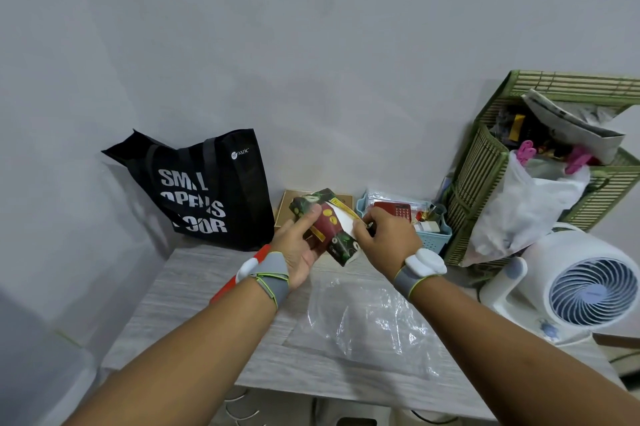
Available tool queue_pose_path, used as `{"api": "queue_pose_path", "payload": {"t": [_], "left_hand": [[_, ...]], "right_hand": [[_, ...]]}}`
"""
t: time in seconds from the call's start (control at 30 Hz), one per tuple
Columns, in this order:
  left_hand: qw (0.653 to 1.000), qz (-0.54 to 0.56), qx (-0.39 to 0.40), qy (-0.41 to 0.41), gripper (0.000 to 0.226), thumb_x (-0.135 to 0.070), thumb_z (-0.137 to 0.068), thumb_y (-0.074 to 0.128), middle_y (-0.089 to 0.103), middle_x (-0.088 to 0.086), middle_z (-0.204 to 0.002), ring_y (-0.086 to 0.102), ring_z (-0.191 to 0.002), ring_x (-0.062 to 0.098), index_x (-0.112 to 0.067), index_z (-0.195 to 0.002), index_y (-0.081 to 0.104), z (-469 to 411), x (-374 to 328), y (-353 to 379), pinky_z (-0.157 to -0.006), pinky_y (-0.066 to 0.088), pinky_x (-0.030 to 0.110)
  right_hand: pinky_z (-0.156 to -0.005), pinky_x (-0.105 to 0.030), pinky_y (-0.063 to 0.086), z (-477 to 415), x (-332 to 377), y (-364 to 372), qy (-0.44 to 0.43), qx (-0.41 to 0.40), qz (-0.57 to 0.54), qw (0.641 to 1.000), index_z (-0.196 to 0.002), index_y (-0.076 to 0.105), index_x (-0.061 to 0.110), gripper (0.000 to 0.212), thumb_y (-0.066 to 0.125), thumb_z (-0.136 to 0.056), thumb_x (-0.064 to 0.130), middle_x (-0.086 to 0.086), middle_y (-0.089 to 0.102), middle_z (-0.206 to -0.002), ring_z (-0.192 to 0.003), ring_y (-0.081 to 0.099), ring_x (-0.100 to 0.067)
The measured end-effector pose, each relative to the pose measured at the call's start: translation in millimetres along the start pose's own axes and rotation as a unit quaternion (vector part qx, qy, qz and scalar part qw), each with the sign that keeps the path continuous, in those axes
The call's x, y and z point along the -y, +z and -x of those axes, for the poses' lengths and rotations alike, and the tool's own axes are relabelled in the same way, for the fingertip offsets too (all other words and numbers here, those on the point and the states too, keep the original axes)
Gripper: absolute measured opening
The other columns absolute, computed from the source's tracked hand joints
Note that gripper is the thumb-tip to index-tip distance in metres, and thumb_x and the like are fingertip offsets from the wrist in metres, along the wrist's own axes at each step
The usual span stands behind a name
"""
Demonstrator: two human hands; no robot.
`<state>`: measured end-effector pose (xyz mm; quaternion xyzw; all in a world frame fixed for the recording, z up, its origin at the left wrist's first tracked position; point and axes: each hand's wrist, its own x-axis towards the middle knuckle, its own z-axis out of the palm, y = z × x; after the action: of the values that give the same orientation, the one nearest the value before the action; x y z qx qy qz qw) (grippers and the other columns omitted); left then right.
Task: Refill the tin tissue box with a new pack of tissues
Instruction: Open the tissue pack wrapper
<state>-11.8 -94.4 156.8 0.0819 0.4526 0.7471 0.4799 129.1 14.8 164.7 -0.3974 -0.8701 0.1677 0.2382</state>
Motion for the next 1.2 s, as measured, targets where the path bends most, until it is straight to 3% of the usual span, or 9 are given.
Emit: {"api": "queue_pose_path", "payload": {"t": [0.13, 0.27, 0.4, 0.47, 0.57, 0.7, 0.87, 0.97, 1.2], "left_hand": [[0.991, -0.126, -0.043, 0.000, 0.038, -0.017, -0.077, 0.079, 0.073, 0.018, -0.106, 0.070, -0.098, 0.035, -0.010, -0.112, 0.065, 6, 5, 6, -0.081, 0.057, 0.058], [0.968, -0.225, -0.107, 0.023, 0.028, -0.015, -0.069, 0.079, 0.073, 0.017, -0.095, 0.072, -0.085, 0.034, -0.011, -0.094, 0.067, 9, 3, 10, -0.070, 0.060, 0.055], [0.938, -0.307, -0.152, 0.046, 0.032, -0.030, -0.048, 0.076, 0.074, 0.009, -0.082, 0.072, -0.079, 0.031, -0.016, -0.075, 0.067, 3, 5, 5, -0.075, 0.061, 0.050], [0.929, -0.329, -0.163, 0.050, 0.024, -0.029, -0.051, 0.073, 0.073, 0.007, -0.081, 0.070, -0.079, 0.030, -0.017, -0.070, 0.065, 8, 3, 8, -0.076, 0.061, 0.045], [0.930, -0.325, -0.162, 0.050, 0.028, -0.028, -0.045, 0.073, 0.073, 0.009, -0.079, 0.071, -0.077, 0.032, -0.016, -0.069, 0.065, 6, 4, 9, -0.073, 0.061, 0.050], [0.924, -0.343, -0.162, 0.055, 0.022, -0.024, -0.049, 0.071, 0.073, 0.008, -0.078, 0.071, -0.077, 0.032, -0.016, -0.069, 0.066, 8, 6, 10, -0.072, 0.060, 0.051], [0.894, -0.407, -0.174, 0.076, 0.014, -0.015, -0.075, 0.070, 0.065, 0.008, -0.081, 0.064, -0.083, 0.032, -0.016, -0.068, 0.058, 33, -5, 26, -0.078, 0.055, 0.034], [0.882, -0.430, -0.174, 0.083, 0.009, -0.018, -0.076, 0.070, 0.065, 0.008, -0.084, 0.063, -0.085, 0.032, -0.016, -0.080, 0.063, 34, -5, 27, -0.072, 0.046, 0.027], [0.871, -0.453, -0.165, 0.096, 0.006, -0.017, -0.077, 0.070, 0.065, 0.008, -0.080, 0.062, -0.081, 0.031, -0.015, -0.077, 0.064, 31, -5, 25, -0.069, 0.046, 0.027]], "right_hand": [[-0.058, -0.033, 0.052, 9, 7, -3, -0.043, 0.009, 0.022, 0.999, -0.092, 0.061, 0.025, 0.024, 0.051, -0.091, 0.047, 0.002, 0.067, -0.079, -0.071, 0.061, -0.022], [-0.063, -0.036, 0.053, 11, 6, -3, -0.093, -0.015, 0.041, 0.995, -0.098, 0.059, 0.022, 0.017, 0.058, -0.089, 0.037, 0.002, 0.061, -0.091, -0.078, 0.057, -0.019], [-0.060, -0.038, 0.052, 12, 5, -3, -0.110, -0.037, 0.024, 0.993, -0.087, 0.055, 0.022, 0.008, 0.062, -0.085, 0.022, 0.001, 0.055, -0.091, -0.079, 0.051, -0.020], [-0.058, -0.038, 0.050, 12, 5, -2, -0.094, -0.045, -0.004, 0.995, -0.081, 0.058, 0.021, 0.008, 0.064, -0.081, 0.015, 0.001, 0.053, -0.090, -0.079, 0.051, -0.020], [-0.058, -0.034, 0.050, 13, 4, 0, -0.056, -0.045, -0.028, 0.997, -0.080, 0.067, 0.024, 0.012, 0.067, -0.079, 0.012, 0.002, 0.053, -0.091, -0.082, 0.053, -0.018], [-0.055, -0.028, 0.043, 16, 4, 1, -0.035, -0.061, 0.000, 0.998, -0.084, 0.076, 0.027, 0.009, 0.071, -0.080, 0.021, 0.002, 0.050, -0.091, -0.085, 0.050, -0.017], [-0.063, -0.034, 0.048, 17, 4, -5, -0.032, -0.063, 0.086, 0.994, -0.090, 0.079, 0.030, 0.019, 0.066, -0.082, 0.040, 0.002, 0.047, -0.088, -0.081, 0.049, -0.022], [-0.069, -0.036, 0.050, 17, 9, -9, -0.010, -0.045, 0.117, 0.992, -0.095, 0.078, 0.035, 0.026, 0.059, -0.080, 0.047, 0.003, 0.046, -0.090, -0.084, 0.048, -0.021], [-0.082, -0.037, 0.046, 16, 20, -15, 0.012, 0.007, 0.147, 0.989, -0.093, 0.077, 0.038, 0.033, 0.058, -0.080, 0.062, 0.002, 0.049, -0.099, -0.098, 0.049, -0.023]]}}
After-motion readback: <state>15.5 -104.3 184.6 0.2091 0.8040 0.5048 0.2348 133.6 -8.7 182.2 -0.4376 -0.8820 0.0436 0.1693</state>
